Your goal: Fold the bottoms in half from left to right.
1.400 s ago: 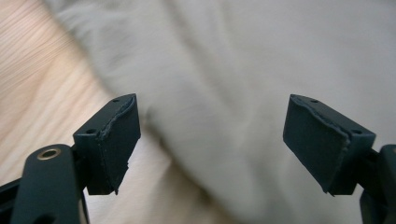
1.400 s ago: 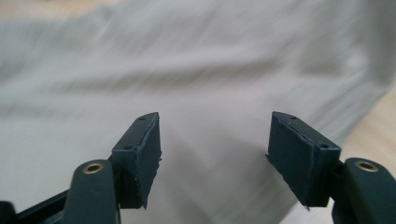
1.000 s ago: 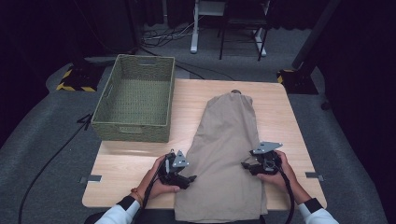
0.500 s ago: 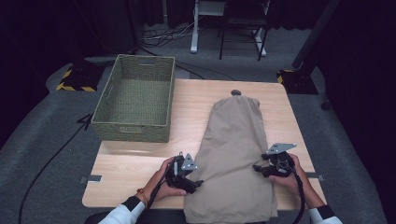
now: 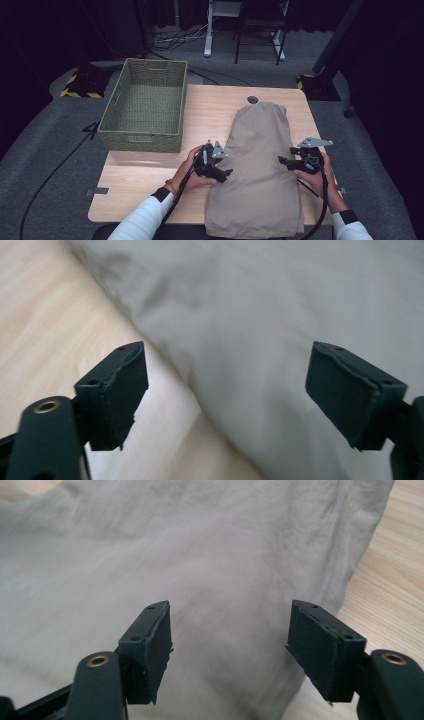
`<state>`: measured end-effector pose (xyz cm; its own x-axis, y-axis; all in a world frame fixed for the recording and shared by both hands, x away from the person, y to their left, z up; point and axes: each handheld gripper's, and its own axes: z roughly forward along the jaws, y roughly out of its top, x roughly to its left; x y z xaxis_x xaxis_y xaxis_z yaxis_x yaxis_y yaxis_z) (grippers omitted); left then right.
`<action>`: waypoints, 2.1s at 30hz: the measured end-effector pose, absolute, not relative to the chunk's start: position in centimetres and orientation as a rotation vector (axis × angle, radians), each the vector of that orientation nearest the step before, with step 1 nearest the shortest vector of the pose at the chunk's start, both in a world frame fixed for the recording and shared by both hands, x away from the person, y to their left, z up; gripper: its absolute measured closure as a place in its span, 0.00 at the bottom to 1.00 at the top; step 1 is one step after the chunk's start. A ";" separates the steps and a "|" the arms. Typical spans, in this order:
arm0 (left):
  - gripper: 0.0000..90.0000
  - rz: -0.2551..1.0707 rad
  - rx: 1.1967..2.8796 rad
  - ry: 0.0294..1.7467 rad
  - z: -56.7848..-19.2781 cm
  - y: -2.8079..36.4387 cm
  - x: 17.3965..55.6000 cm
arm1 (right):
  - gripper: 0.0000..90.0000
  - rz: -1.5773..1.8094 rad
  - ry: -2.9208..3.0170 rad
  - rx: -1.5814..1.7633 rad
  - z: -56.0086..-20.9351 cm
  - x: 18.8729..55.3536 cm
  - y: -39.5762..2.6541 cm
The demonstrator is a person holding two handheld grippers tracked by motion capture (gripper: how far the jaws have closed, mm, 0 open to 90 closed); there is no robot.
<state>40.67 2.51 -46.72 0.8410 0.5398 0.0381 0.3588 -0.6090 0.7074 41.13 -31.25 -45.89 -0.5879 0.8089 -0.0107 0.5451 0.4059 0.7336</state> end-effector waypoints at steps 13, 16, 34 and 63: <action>0.28 0.268 2.292 0.788 -49.7 1.0 44.2 | 0.40 0.897 2.354 1.204 -48.4 43.4 -30.6; 0.29 0.255 2.293 0.751 -49.8 1.2 43.5 | 0.41 0.871 2.364 1.171 -48.9 42.8 -30.4; 0.32 0.355 2.289 0.702 -45.4 -2.4 46.6 | 0.33 1.181 2.118 1.301 -39.0 47.7 -31.5; 0.39 0.211 2.365 0.630 -49.3 -3.7 46.1 | 0.97 1.034 2.126 1.038 -42.0 51.8 -28.3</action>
